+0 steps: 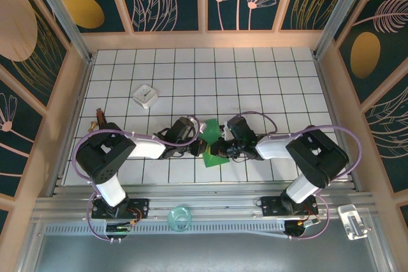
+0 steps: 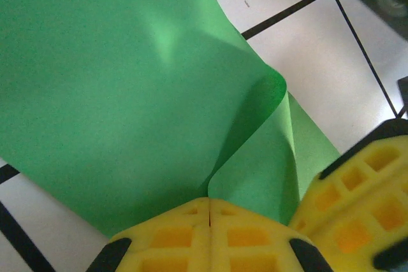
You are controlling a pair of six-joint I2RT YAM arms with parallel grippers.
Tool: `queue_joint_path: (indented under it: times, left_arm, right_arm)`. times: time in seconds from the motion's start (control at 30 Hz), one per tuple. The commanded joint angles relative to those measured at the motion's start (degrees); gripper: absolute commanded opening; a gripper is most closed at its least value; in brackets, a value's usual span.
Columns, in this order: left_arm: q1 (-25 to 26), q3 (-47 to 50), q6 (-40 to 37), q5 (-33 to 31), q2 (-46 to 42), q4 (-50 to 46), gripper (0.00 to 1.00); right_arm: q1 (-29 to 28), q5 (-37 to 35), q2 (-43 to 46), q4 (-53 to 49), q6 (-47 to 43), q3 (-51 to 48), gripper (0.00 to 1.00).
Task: Fold a paper plane with a square sheet of paper (pick it up from the middle)
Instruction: Fold the triangle at the bottom-center of the table.
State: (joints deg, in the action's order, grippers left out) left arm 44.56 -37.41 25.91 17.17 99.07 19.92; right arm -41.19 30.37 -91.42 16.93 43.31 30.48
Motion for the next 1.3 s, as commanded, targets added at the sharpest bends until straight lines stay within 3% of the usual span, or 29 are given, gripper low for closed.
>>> queue_joint_path:
  times: [0.0, 0.43, 0.77, 1.27]
  left_arm:
    - [-0.4, 0.4, -1.3, -1.7, 2.5, -4.8, 0.00]
    - [-0.4, 0.4, -1.4, -2.0, 2.5, -4.9, 0.00]
    - [-0.3, 0.4, -1.5, -2.1, 2.4, -5.1, 0.00]
    - [-0.4, 0.1, -1.7, -2.3, 2.8, -5.3, 0.00]
  right_arm:
    - [0.6, -0.6, -1.4, -1.8, -2.2, 0.1, 0.00]
    - [0.1, -1.3, 5.7, -6.9, -3.7, 0.0, 0.00]
    - [-5.2, -1.1, -0.1, -2.3, -0.7, 2.0, 0.00]
    - [-8.2, -3.6, 0.8, -11.7, -2.2, -1.7, 0.00]
